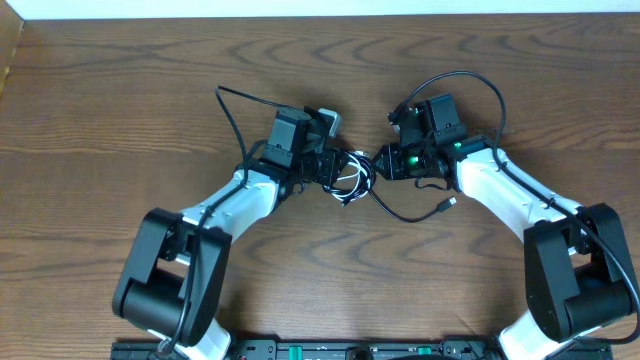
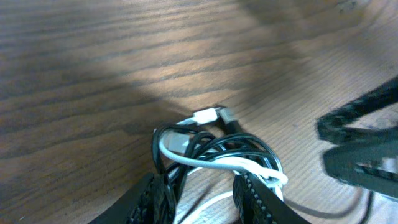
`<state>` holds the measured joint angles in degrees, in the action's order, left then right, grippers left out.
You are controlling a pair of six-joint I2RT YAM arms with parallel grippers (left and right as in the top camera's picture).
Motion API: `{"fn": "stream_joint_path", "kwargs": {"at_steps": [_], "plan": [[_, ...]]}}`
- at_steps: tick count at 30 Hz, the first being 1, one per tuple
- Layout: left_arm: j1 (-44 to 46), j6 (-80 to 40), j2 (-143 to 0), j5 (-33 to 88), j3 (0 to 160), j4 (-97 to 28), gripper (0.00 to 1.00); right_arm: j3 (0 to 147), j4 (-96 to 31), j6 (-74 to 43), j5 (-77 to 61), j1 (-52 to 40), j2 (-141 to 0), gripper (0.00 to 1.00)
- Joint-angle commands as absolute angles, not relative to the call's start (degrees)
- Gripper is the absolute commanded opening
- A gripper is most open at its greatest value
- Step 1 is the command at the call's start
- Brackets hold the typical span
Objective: Untangle cables
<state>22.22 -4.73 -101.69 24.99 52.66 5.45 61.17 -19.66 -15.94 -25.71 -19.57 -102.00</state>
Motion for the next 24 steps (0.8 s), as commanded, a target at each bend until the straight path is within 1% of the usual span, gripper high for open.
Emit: {"fn": "stream_joint_path", "kwargs": {"at_steps": [1, 6, 14, 17, 18, 19, 20, 24], "plan": [[22.4, -5.3, -105.3, 22.4, 52.7, 6.5, 0.41, 62.1, -19.7, -15.8, -25.6, -19.6, -102.3, 0.31], [22.4, -5.3, -106.9, 21.1, 52.7, 9.1, 0.40, 62.1, -19.7, -15.8, -25.4, -19.6, -102.3, 0.31], [22.4, -5.3, -106.9, 21.1, 52.7, 11.3, 0.27, 61.7, -19.4, -15.8, -25.0, -19.6, -102.4, 0.31], [22.4, -5.3, -106.9, 21.1, 52.7, 11.3, 0.19, 61.4, -19.3, -15.6, -23.9, -19.6, -102.4, 0.32], [22.4, -5.3, -106.9, 21.1, 52.7, 11.3, 0.19, 61.1, -19.0, -15.6, -23.9, -19.6, -102.4, 0.33], [22.4, -5.3, -106.9, 21.1, 52.7, 11.3, 0.13, 60.9, -18.7, -15.6, -23.9, -19.6, -102.4, 0.34], [22.4, -5.3, -106.9, 21.1, 52.7, 11.3, 0.11, 60.8, -18.5, -15.6, -23.9, -19.6, -102.4, 0.34], [22.4, -5.3, -106.9, 21.1, 52.7, 11.3, 0.08, 59.7, -16.2, -15.6, -23.9, -19.6, -102.5, 0.36]]}}
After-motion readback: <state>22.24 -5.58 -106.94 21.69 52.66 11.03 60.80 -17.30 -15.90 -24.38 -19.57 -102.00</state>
